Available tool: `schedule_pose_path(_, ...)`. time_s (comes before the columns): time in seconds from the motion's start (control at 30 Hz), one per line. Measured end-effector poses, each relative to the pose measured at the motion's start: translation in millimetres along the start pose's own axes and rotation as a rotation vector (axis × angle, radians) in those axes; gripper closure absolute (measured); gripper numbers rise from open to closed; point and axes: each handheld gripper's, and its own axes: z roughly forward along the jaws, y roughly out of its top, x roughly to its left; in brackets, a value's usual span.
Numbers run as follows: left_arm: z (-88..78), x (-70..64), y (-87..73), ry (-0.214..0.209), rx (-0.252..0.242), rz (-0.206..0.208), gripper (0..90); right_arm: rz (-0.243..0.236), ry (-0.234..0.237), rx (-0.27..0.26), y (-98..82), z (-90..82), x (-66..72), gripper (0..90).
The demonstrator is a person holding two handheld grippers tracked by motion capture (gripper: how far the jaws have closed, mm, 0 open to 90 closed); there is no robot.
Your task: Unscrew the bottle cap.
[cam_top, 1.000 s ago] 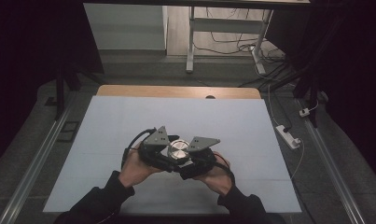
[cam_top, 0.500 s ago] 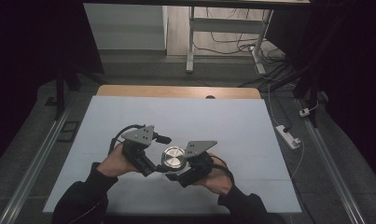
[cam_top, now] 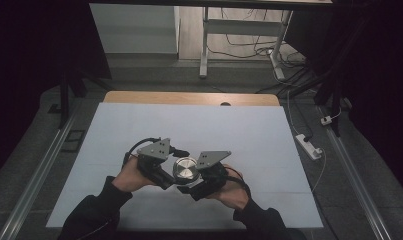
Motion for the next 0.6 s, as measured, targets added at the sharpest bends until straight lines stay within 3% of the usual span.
schedule_pose_path(0.17,13.3,-11.4,8.6,0.191,0.005,-0.089,20.2,0.053,-0.110,0.001,-1.6,-2.3,-7.2,15.0)
schedule_pose_path(0.23,16.6,-15.0,11.5,0.233,0.007,-0.103,20.1,0.065,-0.140,-0.002,-2.3,-3.7,-8.5,15.0)
schedule_pose_path(0.27,16.9,-15.4,12.5,0.235,0.005,-0.106,20.0,0.067,-0.146,-0.007,-2.6,-4.3,-9.2,15.0)
schedule_pose_path(0.4,5.7,-6.6,13.6,0.125,-0.052,-0.129,9.7,0.065,-0.132,-0.028,-1.4,-6.2,-8.1,15.0)
schedule_pose_path(0.5,-9.6,1.4,12.0,0.074,-0.078,-0.118,5.5,0.048,-0.096,-0.041,-0.3,-7.5,-6.7,15.0)
schedule_pose_path(0.6,-22.2,7.2,8.2,-0.008,-0.086,-0.077,6.4,0.033,-0.044,-0.044,-0.3,-6.5,-5.3,15.0)
